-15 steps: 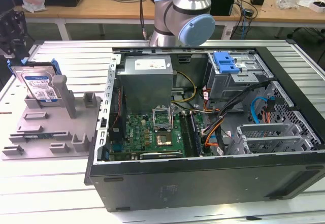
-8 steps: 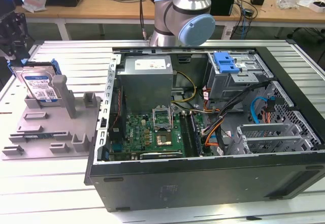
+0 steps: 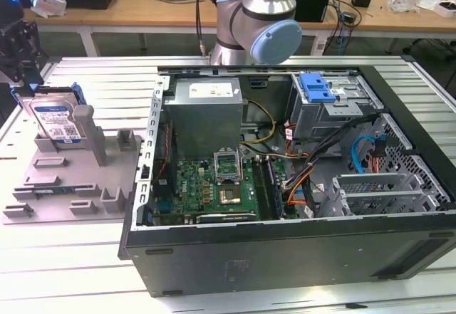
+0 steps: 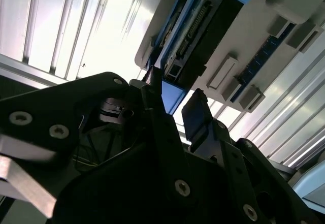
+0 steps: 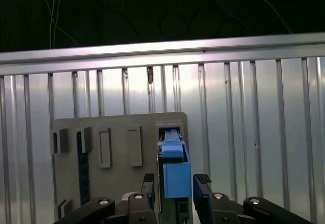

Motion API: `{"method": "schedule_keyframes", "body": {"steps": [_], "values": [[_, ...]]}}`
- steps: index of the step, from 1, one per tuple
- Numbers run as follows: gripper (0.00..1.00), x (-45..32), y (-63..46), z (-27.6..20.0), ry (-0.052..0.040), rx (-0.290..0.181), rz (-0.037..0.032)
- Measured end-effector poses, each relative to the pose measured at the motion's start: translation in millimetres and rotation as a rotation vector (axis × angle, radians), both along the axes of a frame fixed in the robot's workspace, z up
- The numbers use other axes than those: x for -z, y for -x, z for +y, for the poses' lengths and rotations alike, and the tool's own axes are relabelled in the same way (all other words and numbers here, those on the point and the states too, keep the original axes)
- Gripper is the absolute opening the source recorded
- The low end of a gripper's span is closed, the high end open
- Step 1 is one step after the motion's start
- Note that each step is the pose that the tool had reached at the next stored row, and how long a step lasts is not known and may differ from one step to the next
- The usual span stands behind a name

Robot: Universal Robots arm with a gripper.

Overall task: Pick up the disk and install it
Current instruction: 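Pick up the disk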

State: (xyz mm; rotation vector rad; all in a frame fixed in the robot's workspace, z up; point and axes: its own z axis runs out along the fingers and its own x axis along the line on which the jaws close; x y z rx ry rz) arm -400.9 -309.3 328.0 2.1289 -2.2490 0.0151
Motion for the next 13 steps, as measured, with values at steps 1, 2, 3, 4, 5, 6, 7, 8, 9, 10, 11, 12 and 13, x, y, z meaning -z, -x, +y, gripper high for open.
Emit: {"method": "schedule_keyframes", "body": {"steps": [1,2,3,4,5,6,7,8,9,10,11,12,13], "values": [[0.44,0.8,0.0,0.0,0.0000,0.000,0.0000],[0.44,1.5,0.0,0.0,0.0000,0.000,0.0001],[0.44,2.5,0.0,0.0,0.0000,0.000,0.0000],[0.44,3.4,0.0,0.0,0.0000,0.000,0.0000],[0.44,4.1,0.0,0.0,0.0000,0.000,0.0000],[0.44,4.8,0.0,0.0,0.0000,0.000,0.0000],[0.44,5.5,0.0,0.0,0.0000,0.000,0.0000],[0.44,6.7,0.0,0.0,0.0000,0.000,0.0001],[0.44,7.4,0.0,0.0,0.0000,0.000,0.0001],[0.44,8.2,0.0,0.0,0.0000,0.000,0.0000],[0.44,8.9,0.0,0.0,0.0000,0.000,0.0000],[0.44,9.9,0.0,0.0,0.0001,0.000,0.0001],[0.44,11.3,0.0,0.0,0.0000,0.000,0.0000]]}}
